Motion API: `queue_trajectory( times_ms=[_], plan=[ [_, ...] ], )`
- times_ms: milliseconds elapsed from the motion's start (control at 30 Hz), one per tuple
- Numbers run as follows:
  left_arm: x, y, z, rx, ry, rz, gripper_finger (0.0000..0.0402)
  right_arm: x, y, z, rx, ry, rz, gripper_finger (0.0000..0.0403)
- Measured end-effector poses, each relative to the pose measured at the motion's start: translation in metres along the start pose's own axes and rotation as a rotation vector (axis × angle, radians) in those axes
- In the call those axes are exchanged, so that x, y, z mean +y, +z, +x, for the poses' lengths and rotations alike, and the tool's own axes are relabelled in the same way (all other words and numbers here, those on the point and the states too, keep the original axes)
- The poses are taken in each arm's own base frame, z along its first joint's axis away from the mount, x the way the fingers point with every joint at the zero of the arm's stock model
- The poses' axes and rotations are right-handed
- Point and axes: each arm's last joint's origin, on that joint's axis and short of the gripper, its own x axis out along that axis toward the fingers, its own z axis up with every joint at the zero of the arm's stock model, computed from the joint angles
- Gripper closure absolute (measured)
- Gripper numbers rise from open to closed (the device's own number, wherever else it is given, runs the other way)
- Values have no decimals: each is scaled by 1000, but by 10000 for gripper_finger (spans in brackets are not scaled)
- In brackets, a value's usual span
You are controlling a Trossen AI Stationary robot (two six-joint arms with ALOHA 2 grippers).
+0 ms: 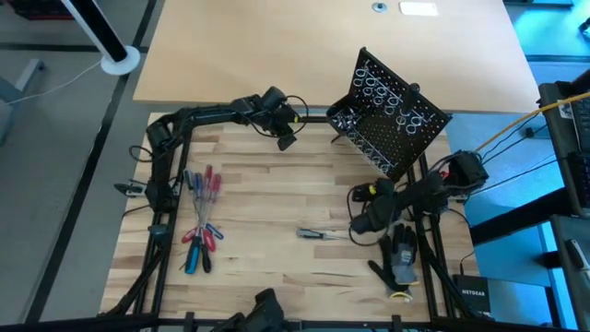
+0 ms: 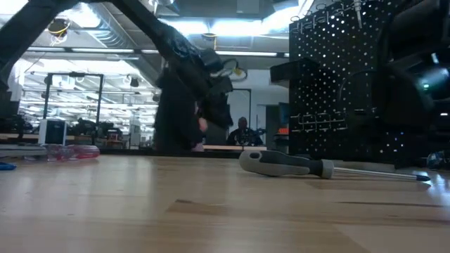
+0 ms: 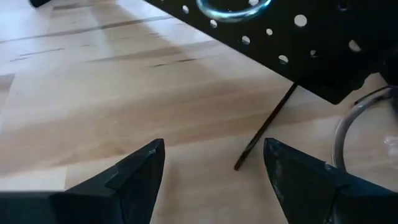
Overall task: Hang tools onto peg board
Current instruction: Adjust the black pegboard
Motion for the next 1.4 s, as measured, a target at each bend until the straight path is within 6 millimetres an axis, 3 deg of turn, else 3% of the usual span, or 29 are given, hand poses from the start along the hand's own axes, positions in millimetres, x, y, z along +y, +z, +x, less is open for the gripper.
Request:
queue_trajectory(
  times_ms=[200, 367, 633, 867, 1133, 1400],
  plan=[
    [-20, -1, -11, -25, -23, 30, 218, 5, 8, 9, -4, -48, 48, 128],
    [-40, -6, -6, 15, -59, 65, 218, 4, 12, 18, -13, -92, 55, 128],
    [-76, -9, 3, 65, -119, 141, 218, 5, -1, 38, -54, -142, 55, 128],
    [-100, -11, 7, 84, -157, 194, 218, 10, -7, 42, -90, -169, 31, 134],
    [-113, -15, 8, 109, -179, 224, 218, 12, -9, 44, -109, -153, 17, 203],
    [-112, -18, 7, 140, -179, 228, 218, 13, -10, 44, -117, -140, 8, 230]
  ],
)
